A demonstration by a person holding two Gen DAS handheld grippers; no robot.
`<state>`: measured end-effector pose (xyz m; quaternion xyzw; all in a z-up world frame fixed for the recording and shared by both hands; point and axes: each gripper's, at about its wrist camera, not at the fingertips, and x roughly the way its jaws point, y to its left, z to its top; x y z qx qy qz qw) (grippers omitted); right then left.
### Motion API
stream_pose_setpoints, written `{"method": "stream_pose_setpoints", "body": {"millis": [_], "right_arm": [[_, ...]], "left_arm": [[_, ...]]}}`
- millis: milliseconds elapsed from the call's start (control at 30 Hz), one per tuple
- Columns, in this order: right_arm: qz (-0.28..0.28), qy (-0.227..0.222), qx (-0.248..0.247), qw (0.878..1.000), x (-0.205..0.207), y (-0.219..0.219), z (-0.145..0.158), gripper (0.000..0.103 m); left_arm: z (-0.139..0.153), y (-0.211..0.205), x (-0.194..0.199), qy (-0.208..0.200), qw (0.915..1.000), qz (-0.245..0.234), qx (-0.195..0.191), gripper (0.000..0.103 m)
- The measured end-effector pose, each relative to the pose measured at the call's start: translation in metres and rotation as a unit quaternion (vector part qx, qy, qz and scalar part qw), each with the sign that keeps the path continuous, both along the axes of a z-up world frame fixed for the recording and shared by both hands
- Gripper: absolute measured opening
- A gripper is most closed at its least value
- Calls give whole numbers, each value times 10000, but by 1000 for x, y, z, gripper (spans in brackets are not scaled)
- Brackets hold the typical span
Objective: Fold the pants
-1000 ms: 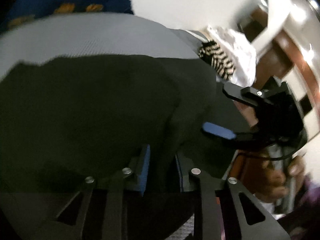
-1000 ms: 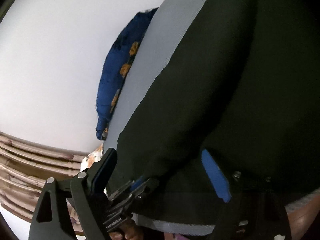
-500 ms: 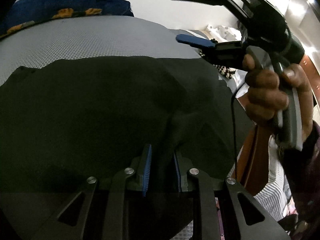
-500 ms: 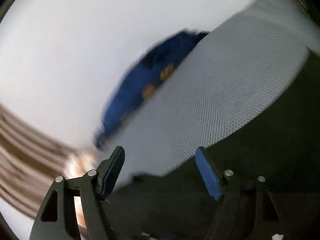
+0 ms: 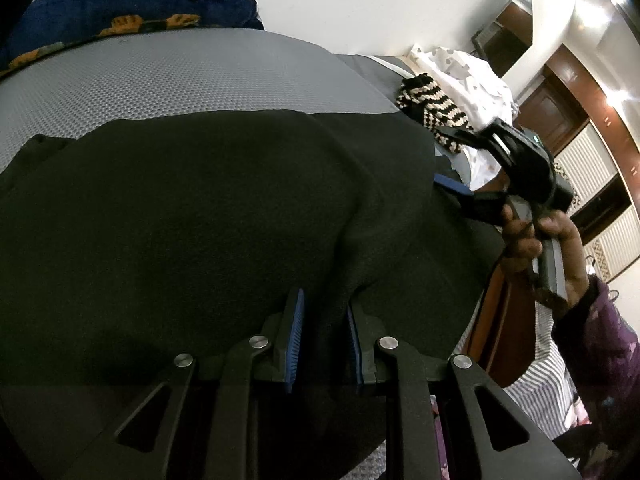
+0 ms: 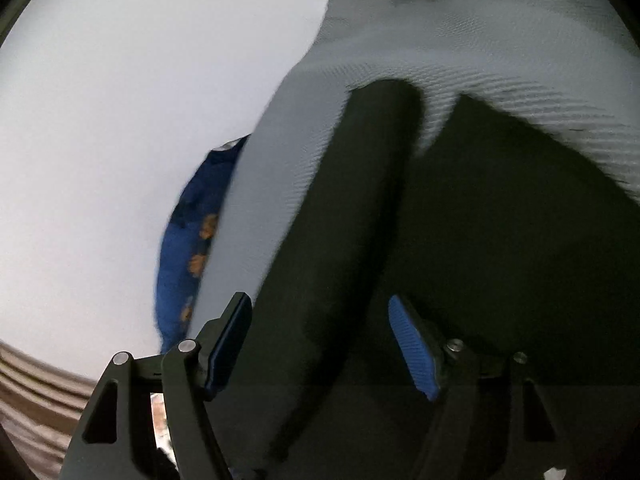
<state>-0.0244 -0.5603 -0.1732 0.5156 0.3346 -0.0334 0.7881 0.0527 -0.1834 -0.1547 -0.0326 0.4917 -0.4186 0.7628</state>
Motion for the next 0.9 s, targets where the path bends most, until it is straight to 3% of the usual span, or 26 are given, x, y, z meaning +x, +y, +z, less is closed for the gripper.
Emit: {"method": "stream_pose_setpoints", "body": {"millis": [33, 67, 100, 233, 333, 367, 433, 500, 567, 600, 667, 767, 833, 900], "right_arm": [[94, 34, -67, 9999, 8, 3, 2, 43], [205, 13, -126, 9997, 16, 10, 5, 31], [336, 50, -289, 9990, 27, 20, 11, 11], [452, 153, -1313, 9902, 60, 49, 42, 9], [884, 605, -2564, 9606, 109, 97, 67, 15], [1162, 858, -3143, 9383, 132, 121, 71, 26], [1867, 1099, -4001, 8905, 159, 170, 72, 67], [2329, 766, -4067, 8800, 165, 198, 75, 65], [2269, 470, -4067, 8837, 154, 203, 83, 67], [2074, 360, -3921, 8955, 145, 194, 86, 67], [1636, 45, -2950, 9414, 117, 149, 85, 67], [967, -213, -1131, 9886, 85, 74, 61, 68], [614, -144, -481, 9969, 71, 36, 45, 56], [701, -152, -724, 9948, 69, 26, 50, 45]], "left_arm": [[0, 0, 0, -16, 10000, -7, 14, 22], [0, 0, -1, -33, 10000, -22, 27, 22], [0, 1, -1, -54, 10000, -37, 35, 22], [-1, -1, 2, -35, 10000, -31, 7, 22], [-2, 0, 4, 27, 10000, -5, -47, 22], [-2, 0, 4, 31, 10000, -7, -47, 22], [-2, 1, 5, 29, 10000, -27, -34, 22], [-2, 1, 7, 39, 10000, -55, -18, 22], [-2, 2, 9, 64, 10000, -62, -24, 22], [-2, 3, 10, 79, 9999, -61, -44, 22], [-3, 3, 11, 87, 9999, -75, -79, 22], [-4, 4, 13, 102, 9998, -83, -123, 22], [-4, 5, 14, 120, 9998, -83, -150, 22], [-6, 7, 15, 167, 9996, -52, -215, 22]]}}
